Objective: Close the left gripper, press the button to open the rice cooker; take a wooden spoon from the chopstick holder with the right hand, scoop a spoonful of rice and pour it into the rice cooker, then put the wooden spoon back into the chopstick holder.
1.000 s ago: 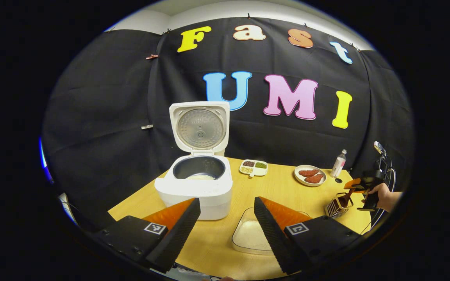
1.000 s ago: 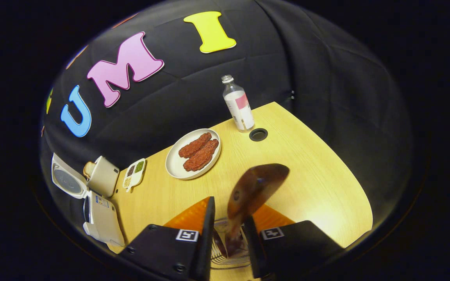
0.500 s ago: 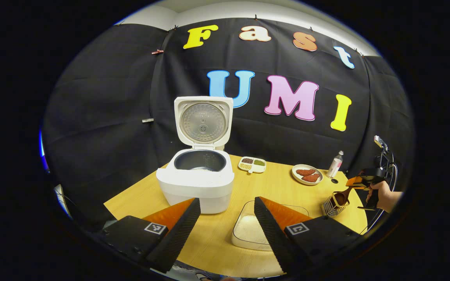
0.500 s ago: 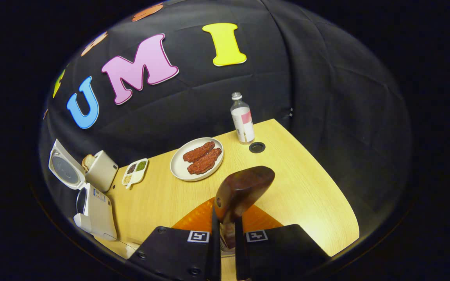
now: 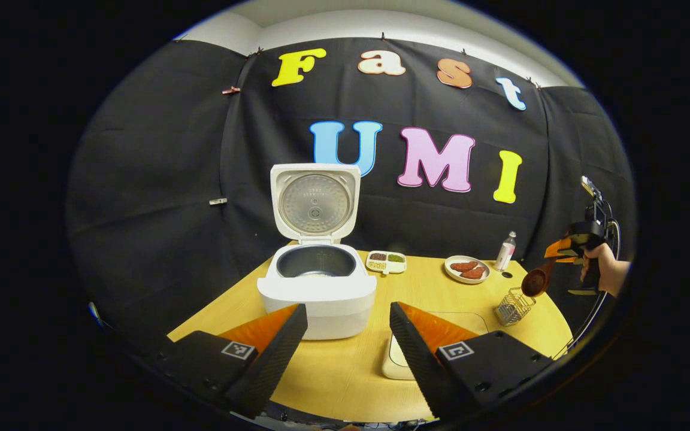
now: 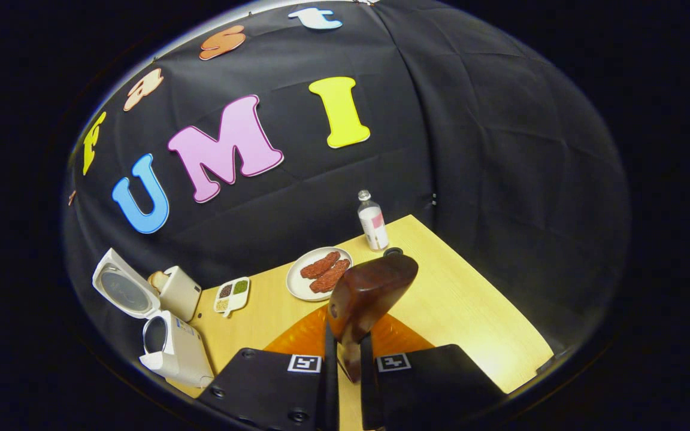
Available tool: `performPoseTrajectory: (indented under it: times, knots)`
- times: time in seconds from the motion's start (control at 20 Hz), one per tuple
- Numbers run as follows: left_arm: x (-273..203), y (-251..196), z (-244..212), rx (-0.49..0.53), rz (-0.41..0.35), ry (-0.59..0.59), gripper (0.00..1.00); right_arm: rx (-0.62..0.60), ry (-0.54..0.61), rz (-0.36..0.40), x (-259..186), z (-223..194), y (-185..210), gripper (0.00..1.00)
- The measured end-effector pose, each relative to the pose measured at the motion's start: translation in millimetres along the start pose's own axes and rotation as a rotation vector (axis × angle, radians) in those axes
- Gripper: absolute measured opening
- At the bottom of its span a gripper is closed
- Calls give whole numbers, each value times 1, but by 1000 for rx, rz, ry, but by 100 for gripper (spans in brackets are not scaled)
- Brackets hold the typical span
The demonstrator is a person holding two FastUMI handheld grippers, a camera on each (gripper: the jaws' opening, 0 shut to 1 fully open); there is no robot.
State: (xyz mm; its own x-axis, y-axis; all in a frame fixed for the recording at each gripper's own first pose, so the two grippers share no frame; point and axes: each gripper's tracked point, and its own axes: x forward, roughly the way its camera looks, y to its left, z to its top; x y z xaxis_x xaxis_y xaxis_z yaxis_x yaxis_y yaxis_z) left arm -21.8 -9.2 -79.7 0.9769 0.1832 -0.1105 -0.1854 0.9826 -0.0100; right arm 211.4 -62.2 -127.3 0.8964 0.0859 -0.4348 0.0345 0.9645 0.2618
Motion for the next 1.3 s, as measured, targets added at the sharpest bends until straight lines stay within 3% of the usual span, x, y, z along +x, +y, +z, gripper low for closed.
performPoseTrajectory:
  times: [0.35,0.75,1.05,1.3]
  knots:
    - [-1,15,-11,14,-83,9,96,-18,48,89,-43,-54,66,19]
    - [5,44,-21,26,-130,32,96,-17,108,174,-58,-124,136,19]
    - [11,61,-34,21,-165,63,96,-138,125,171,-48,-163,157,19]
    - [14,71,-48,-11,-188,101,96,-377,138,140,-40,-204,165,19]
